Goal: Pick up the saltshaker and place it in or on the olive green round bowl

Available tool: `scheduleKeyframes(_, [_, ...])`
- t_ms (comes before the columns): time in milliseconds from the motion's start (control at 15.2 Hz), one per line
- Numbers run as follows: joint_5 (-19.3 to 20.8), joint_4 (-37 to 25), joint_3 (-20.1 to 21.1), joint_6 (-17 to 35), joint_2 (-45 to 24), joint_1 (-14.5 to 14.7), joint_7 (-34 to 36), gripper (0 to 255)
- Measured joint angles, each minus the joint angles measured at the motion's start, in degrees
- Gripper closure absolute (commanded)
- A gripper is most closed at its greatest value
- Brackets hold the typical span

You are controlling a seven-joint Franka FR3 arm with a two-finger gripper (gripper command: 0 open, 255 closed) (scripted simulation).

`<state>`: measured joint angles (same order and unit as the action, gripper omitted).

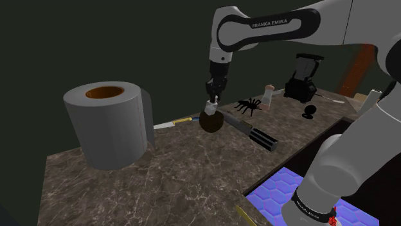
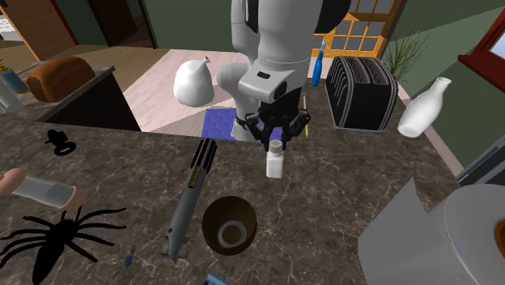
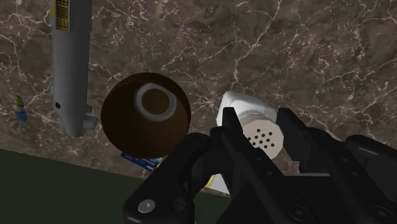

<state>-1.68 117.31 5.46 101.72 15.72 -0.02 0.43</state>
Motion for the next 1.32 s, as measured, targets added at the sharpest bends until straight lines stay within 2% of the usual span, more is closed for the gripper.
scheduleKeyframes(396, [1.3,-9.7,-4.0,-1.8,-8.0,-2.9,-6.4,255])
scheduleKeyframes(660, [1.5,-19.1,-6.5,-4.8,-14.4,-5.0,-10.9,255])
scheduleKeyframes(792, [1.5,-19.7,-6.8,-4.2,-15.6,-5.3,-11.6,255])
scheduleKeyframes(1320, [1.5,-14.3,-7.0,1.6,-15.9,-5.4,-11.9,255])
